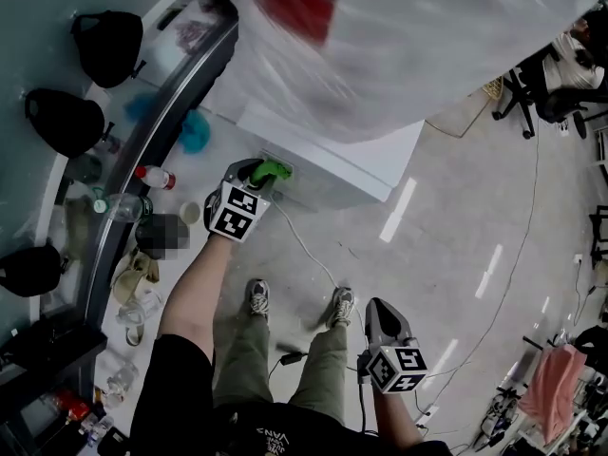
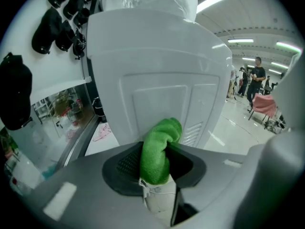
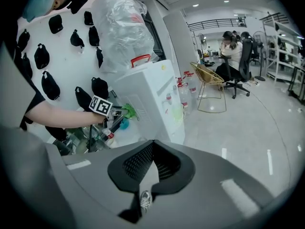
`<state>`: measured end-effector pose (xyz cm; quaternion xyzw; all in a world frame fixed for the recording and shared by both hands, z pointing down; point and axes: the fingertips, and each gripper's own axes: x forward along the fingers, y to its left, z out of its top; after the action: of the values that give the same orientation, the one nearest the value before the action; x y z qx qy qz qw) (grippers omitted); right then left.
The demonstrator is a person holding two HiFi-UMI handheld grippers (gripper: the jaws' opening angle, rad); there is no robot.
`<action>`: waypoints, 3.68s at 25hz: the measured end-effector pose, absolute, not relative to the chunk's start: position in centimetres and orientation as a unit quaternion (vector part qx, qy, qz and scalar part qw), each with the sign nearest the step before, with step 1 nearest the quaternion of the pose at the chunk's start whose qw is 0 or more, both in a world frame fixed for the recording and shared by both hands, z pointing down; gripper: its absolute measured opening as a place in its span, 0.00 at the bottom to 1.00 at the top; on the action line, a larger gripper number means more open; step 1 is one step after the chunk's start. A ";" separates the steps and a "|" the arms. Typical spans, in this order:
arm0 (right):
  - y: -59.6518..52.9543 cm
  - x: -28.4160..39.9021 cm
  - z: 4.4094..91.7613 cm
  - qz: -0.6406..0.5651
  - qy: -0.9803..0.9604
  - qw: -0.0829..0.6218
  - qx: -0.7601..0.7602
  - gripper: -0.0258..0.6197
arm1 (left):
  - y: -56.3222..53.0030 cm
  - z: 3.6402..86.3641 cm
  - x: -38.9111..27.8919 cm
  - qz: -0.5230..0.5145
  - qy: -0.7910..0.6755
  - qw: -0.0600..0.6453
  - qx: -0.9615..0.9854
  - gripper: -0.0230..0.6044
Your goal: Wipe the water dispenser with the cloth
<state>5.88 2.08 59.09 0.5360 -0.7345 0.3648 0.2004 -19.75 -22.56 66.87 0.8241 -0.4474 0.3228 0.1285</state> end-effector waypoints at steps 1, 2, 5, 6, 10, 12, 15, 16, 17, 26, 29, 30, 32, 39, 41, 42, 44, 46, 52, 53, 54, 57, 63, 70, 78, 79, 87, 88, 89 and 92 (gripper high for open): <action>2.1 5.8 59.1 0.365 -0.734 0.201 0.536 0.05 | -22.7 66.9 -19.8 0.330 -0.438 0.121 0.827 0.23; 2.1 5.7 59.2 0.366 -0.734 0.202 0.535 0.05 | -22.8 66.8 -19.9 0.336 -0.430 0.115 0.830 0.23; 2.1 5.6 59.6 0.369 -0.734 0.208 0.532 0.05 | -22.9 66.6 -20.2 0.343 -0.418 0.106 0.834 0.23; 2.0 5.6 59.7 0.369 -0.733 0.208 0.531 0.05 | -22.9 66.5 -20.3 0.342 -0.418 0.107 0.835 0.23; 1.6 5.5 59.6 0.369 -0.735 0.200 0.533 0.05 | -22.7 66.5 -20.4 0.335 -0.430 0.118 0.830 0.23; 1.6 5.6 59.5 0.369 -0.735 0.197 0.533 0.05 | -22.3 66.5 -20.4 0.328 -0.444 0.130 0.824 0.23; 1.7 5.8 59.4 0.370 -0.735 0.191 0.534 0.05 | -21.4 66.6 -20.2 0.320 -0.456 0.140 0.819 0.23; 1.8 5.8 59.3 0.370 -0.736 0.191 0.534 0.05 | -20.9 66.6 -20.0 0.318 -0.457 0.142 0.818 0.23; 1.9 5.9 59.3 0.371 -0.737 0.190 0.533 0.05 | -20.4 66.6 -19.7 0.316 -0.457 0.143 0.819 0.23; 3.3 8.3 59.1 0.378 -0.724 0.176 0.550 0.05 | -15.2 67.2 -9.9 0.292 -0.405 0.164 0.851 0.23; 3.8 9.6 59.4 0.380 -0.717 0.173 0.558 0.05 | -13.9 67.7 -5.5 0.288 -0.373 0.170 0.866 0.23; 4.0 9.9 59.5 0.380 -0.716 0.172 0.560 0.05 | -13.5 67.9 -4.0 0.288 -0.361 0.170 0.871 0.23; 4.3 10.4 59.7 0.383 -0.712 0.172 0.563 0.05 | -13.1 68.3 -1.8 0.289 -0.344 0.169 0.877 0.23; 5.2 11.7 60.5 0.390 -0.700 0.176 0.571 0.05 | -16.1 69.6 -3.1 0.304 -0.382 0.183 0.853 0.23; 5.2 11.6 60.7 0.391 -0.700 0.178 0.570 0.05 | -17.1 69.8 -5.4 0.311 -0.400 0.186 0.842 0.23; 5.1 11.3 60.8 0.391 -0.702 0.179 0.568 0.05 | -17.5 70.0 -6.7 0.313 -0.411 0.188 0.835 0.23; 4.9 10.7 60.7 0.390 -0.707 0.179 0.563 0.05 | -18.3 70.3 -9.8 0.311 -0.439 0.198 0.819 0.23; 4.5 10.1 60.6 0.388 -0.711 0.180 0.559 0.05 | -19.2 70.6 -13.0 0.306 -0.467 0.208 0.803 0.23; 3.6 8.1 60.9 0.383 -0.723 0.194 0.542 0.05 | -21.4 69.6 -18.7 0.322 -0.491 0.195 0.785 0.23; 3.6 7.9 60.9 0.382 -0.723 0.195 0.541 0.05 | -21.6 69.2 -18.7 0.330 -0.484 0.184 0.789 0.23; 3.5 7.6 60.9 0.382 -0.724 0.196 0.540 0.05 | -21.8 68.9 -18.7 0.336 -0.478 0.177 0.792 0.23; 3.4 6.9 60.8 0.381 -0.725 0.197 0.539 0.05 | -21.9 68.8 -18.8 0.343 -0.469 0.167 0.797 0.23; 3.4 7.0 60.8 0.377 -0.722 0.199 0.545 0.05 | -22.5 68.8 -25.9 0.310 -0.561 0.210 0.738 0.23; 3.8 6.0 61.1 0.382 -0.720 0.202 0.543 0.05 | -22.3 67.5 -29.8 0.319 -0.569 0.194 0.733 0.23; 3.9 5.8 61.0 0.385 -0.723 0.191 0.541 0.05 | -18.0 69.3 -21.4 0.327 -0.492 0.189 0.785 0.23; 4.0 6.1 61.1 0.386 -0.722 0.191 0.542 0.05 | -17.2 69.8 -19.3 0.329 -0.473 0.187 0.795 0.23; 5.2 9.2 62.3 0.395 -0.710 0.194 0.549 0.05 | -13.2 73.3 -5.4 0.342 -0.360 0.191 0.847 0.23; 5.3 9.6 62.4 0.397 -0.709 0.193 0.551 0.05 | -13.2 73.4 -4.3 0.341 -0.355 0.192 0.849 0.23; 5.4 9.9 62.5 0.397 -0.708 0.190 0.553 0.05 | -13.2 73.4 -3.4 0.339 -0.352 0.193 0.851 0.23; 5.5 10.7 62.5 0.401 -0.705 0.181 0.556 0.05 | -12.8 72.9 -1.3 0.332 -0.343 0.188 0.858 0.23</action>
<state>10.73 5.48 62.50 0.5557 -0.7053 0.4009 0.1814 -1.35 -12.82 72.89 0.8581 -0.3434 0.3323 0.1878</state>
